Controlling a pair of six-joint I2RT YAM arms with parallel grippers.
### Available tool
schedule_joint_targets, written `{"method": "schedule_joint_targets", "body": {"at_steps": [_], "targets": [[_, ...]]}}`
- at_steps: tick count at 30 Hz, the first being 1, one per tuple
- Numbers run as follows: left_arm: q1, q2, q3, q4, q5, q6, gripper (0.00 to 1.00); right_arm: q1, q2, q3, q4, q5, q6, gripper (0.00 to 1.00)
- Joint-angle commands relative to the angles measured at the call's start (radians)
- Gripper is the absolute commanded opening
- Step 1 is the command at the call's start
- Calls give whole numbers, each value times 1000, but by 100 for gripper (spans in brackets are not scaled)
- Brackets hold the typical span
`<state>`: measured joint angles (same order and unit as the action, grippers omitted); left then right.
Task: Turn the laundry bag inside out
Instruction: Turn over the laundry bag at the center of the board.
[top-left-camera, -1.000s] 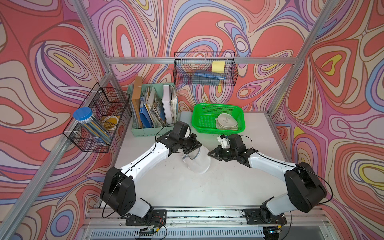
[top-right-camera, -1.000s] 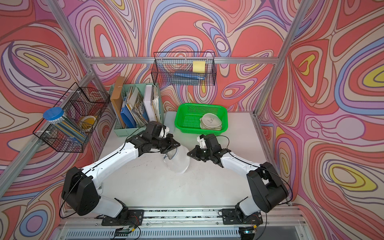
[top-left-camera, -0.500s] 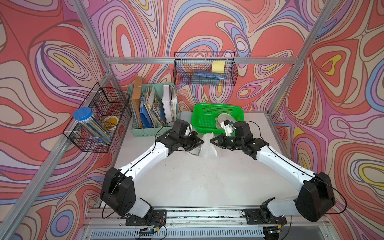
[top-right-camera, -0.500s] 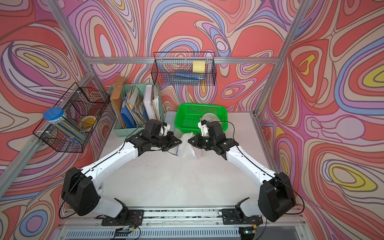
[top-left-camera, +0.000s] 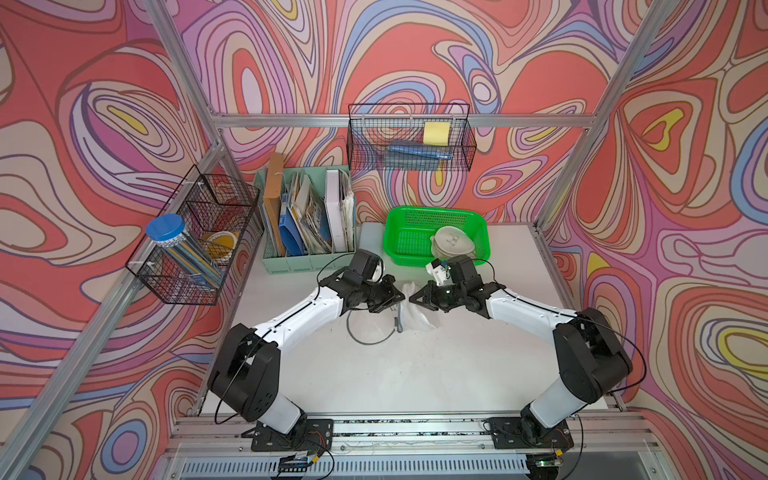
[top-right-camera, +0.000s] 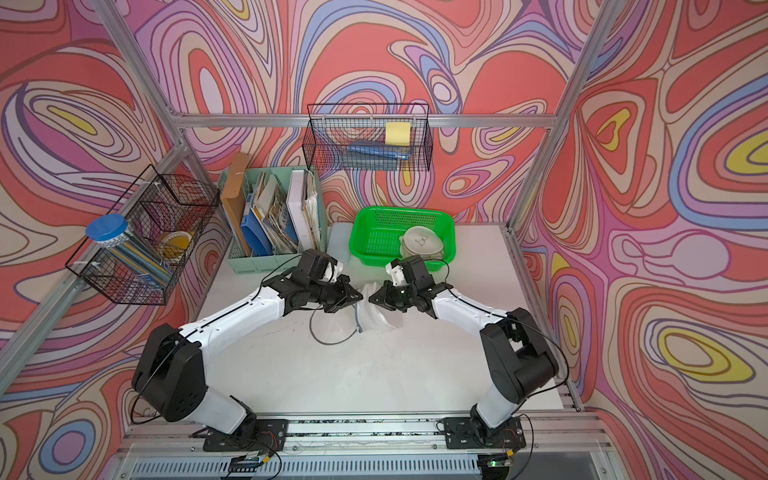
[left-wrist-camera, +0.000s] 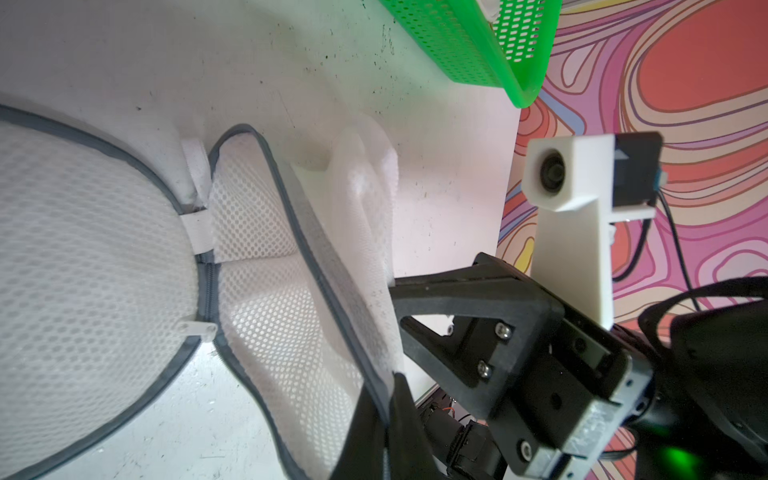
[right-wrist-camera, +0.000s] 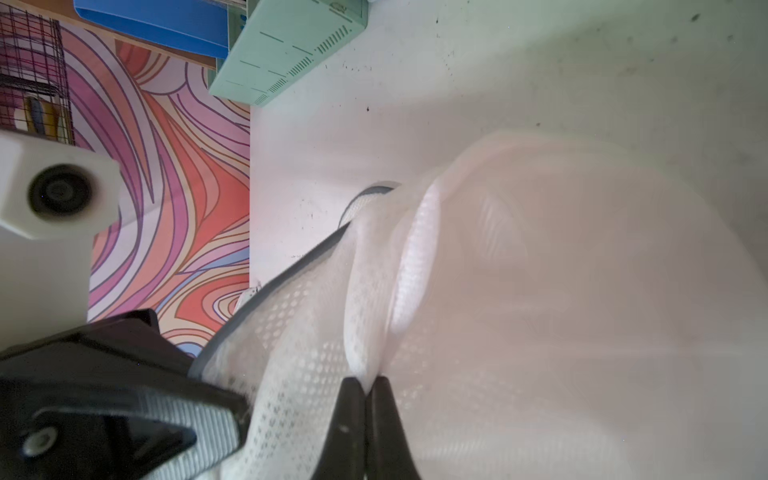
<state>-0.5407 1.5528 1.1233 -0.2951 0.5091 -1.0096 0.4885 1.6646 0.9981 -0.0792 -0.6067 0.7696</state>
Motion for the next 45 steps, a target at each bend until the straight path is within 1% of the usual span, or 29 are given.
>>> {"method": "schedule_joint_targets", "body": {"at_steps": [1, 3, 5, 6, 7, 8, 10, 12, 13, 14, 16, 18, 19, 20, 21, 22, 23, 24, 29, 32, 38, 41, 45], "targets": [[-1, 10, -9, 24, 17, 26, 0, 27, 69, -16, 142, -42, 77, 0], [-1, 14, -12, 19, 17, 27, 0, 38, 101, -3, 162, -46, 93, 0], [-1, 18, -12, 15, 17, 33, 0, 39, 160, 5, 183, -54, 100, 6], [-1, 18, -10, 9, 15, 33, 0, 39, 174, 9, 185, -60, 101, 14], [-1, 20, -9, 3, 11, 37, 0, 39, 190, 15, 184, -70, 98, 25], [-1, 21, -6, -6, 3, 40, 0, 39, 195, 18, 175, -76, 96, 28], [1, 22, -3, -21, -5, 46, 0, 32, 172, 13, 148, -70, 76, 32], [1, 21, -1, -33, -13, 49, 0, 18, 129, -2, 126, -67, 53, 39], [1, 21, -3, -37, -17, 50, 0, 10, 114, -10, 110, -62, 39, 44], [1, 22, -4, -39, -21, 50, 0, 1, 74, -20, 96, -58, 24, 46], [0, 21, -4, -45, -25, 51, 0, -11, 47, -32, 74, -63, 2, 46], [1, 24, -2, -51, -27, 54, 0, -17, 31, -46, 74, -74, -8, 44], [1, 26, 0, -54, -28, 53, 0, -16, 26, -54, 82, -75, -5, 38], [1, 27, 2, -56, -30, 54, 0, -17, 24, -64, 95, -78, 0, 29], [1, 29, 4, -56, -29, 54, 0, -17, 26, -73, 108, -78, 9, 22], [1, 29, 6, -56, -28, 54, 0, -18, 35, -82, 130, -77, 21, 11], [0, 32, 10, -55, -25, 54, 0, -17, 49, -87, 155, -86, 30, 3], [-1, 35, 14, -55, -22, 54, 0, -17, 68, -86, 173, -93, 41, 0], [-18, 72, 51, -49, -22, 46, 0, -16, 210, -56, 279, -142, 80, 0], [-40, 108, 75, -32, -19, 28, 0, -12, 279, -16, 311, -162, 92, 0], [-98, 193, 155, 9, -18, -18, 0, 5, 391, 64, 224, -134, 56, 0], [-117, 231, 191, 21, -14, -32, 0, 8, 413, 74, 189, -119, 37, 0], [-125, 257, 204, 18, -17, -36, 0, 8, 423, 71, 152, -92, 26, 0]]}}
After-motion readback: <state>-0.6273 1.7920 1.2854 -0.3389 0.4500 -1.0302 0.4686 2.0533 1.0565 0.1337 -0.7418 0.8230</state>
